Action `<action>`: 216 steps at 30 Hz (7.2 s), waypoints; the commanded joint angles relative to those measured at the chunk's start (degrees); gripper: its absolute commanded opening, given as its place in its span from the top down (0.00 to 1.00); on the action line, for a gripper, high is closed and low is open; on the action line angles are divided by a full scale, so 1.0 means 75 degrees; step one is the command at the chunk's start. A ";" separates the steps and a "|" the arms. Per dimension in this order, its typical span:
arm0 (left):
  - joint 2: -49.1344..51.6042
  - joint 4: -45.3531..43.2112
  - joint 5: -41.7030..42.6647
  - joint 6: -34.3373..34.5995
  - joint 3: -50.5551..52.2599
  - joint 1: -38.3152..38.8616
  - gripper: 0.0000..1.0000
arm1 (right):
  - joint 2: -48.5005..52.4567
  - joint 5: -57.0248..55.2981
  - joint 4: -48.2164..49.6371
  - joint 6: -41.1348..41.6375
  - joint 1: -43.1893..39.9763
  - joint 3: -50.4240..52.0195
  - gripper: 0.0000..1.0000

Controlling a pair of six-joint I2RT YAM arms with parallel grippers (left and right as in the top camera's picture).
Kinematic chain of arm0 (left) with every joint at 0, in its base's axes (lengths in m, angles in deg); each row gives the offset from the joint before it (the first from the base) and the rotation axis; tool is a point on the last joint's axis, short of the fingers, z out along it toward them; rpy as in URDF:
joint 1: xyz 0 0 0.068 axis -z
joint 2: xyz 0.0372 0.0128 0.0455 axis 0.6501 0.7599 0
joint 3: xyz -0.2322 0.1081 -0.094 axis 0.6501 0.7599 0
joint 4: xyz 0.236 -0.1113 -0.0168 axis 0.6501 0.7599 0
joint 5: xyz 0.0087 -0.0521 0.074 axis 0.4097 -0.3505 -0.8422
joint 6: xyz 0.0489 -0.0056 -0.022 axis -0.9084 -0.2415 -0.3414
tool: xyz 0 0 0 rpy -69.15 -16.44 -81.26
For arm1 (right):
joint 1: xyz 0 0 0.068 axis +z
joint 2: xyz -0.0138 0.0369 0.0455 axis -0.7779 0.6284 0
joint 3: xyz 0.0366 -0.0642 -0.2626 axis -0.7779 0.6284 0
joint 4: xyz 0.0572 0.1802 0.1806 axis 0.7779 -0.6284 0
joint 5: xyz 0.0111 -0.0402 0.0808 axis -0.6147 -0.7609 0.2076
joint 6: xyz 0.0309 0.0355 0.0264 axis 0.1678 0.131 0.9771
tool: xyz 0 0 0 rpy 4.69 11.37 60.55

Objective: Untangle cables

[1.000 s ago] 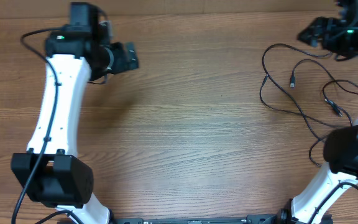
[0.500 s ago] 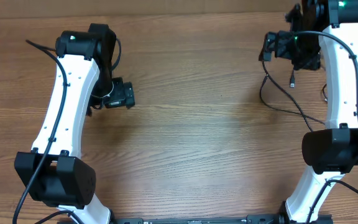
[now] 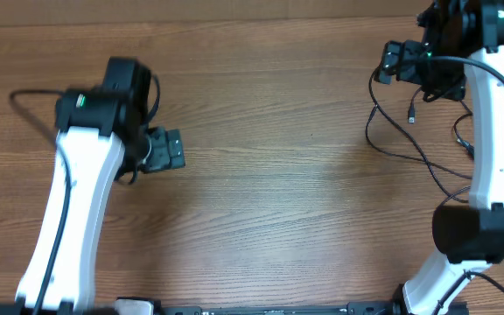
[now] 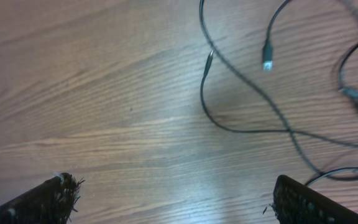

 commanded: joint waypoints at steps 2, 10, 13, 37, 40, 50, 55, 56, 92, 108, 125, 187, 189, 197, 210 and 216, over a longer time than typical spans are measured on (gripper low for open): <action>-0.1909 -0.0880 -0.0379 0.0137 0.1644 0.0009 0.00 | -0.0641 -0.0230 0.0117 0.0073 -0.0020 0.0032 0.00; -0.4800 -0.1545 -0.0702 0.0140 0.3153 0.0009 0.00 | -0.1577 -0.0239 0.0545 0.0073 -0.0020 0.1128 0.00; -0.5555 -0.1492 -0.0705 0.0137 0.3270 0.0009 0.01 | -0.2439 -0.0274 0.1451 0.0073 -0.0020 0.2509 0.00; -0.5770 -0.1367 -0.0638 0.0134 0.3270 0.0009 0.00 | -0.6502 -0.1049 0.2978 0.0108 -0.0020 0.6802 0.00; -0.5770 -0.1367 -0.0641 0.0134 0.3270 0.0009 0.00 | -0.6502 -0.1000 0.2672 0.0105 -0.0020 0.6805 0.00; -0.5770 -0.1367 -0.0638 0.0134 0.3270 0.0009 0.00 | -0.6496 -0.1005 0.2591 0.0096 -0.0020 0.6802 0.00; -0.5770 -0.1367 -0.0638 0.0134 0.3270 0.0009 0.00 | -0.6493 -0.1087 0.3139 0.0041 -0.0020 0.6808 0.00; -0.5770 -0.1367 -0.0638 0.0134 0.3270 0.0009 0.00 | -0.6499 -0.1078 0.3375 -0.0067 -0.0020 0.6857 0.00; -0.5770 -0.1367 -0.0638 0.0134 0.3270 0.0009 0.00 | -1.3633 -0.0883 1.1823 -0.0335 0.0259 1.4793 0.00; -0.5770 -0.1367 -0.0641 0.0134 0.3270 0.0009 0.00 | -1.4653 -0.0866 1.4883 -0.0329 0.0256 1.7319 0.00; -0.5770 -0.1367 -0.0641 0.0134 0.3270 0.0009 0.00 | -1.4653 -0.0487 1.2083 -0.0539 0.0245 1.7322 0.00; -1.0812 -0.9401 -0.0009 -0.0495 1.0293 -0.0755 0.00 | -1.4647 -0.0455 1.2088 -0.0420 0.0242 1.7322 0.00; -1.1226 -1.0002 -0.0015 -0.0501 1.0733 -0.0755 0.00 | -1.4647 -0.0455 1.2088 -0.0420 0.0242 1.7322 0.00; -1.1296 -1.2243 0.0291 -0.2014 1.1634 -0.0755 0.00 | -1.4647 -0.0455 1.2088 -0.0420 0.0242 1.7322 0.00; -1.1296 -1.0669 0.0979 -0.2789 1.1634 -0.0755 0.01 | -1.4647 -0.0455 1.2088 -0.0420 0.0242 1.7322 0.00; -1.1290 -1.0669 0.0979 -0.2789 1.1634 -0.0755 0.01 | -1.4647 -0.0452 1.2088 -0.0420 0.0242 1.7322 0.00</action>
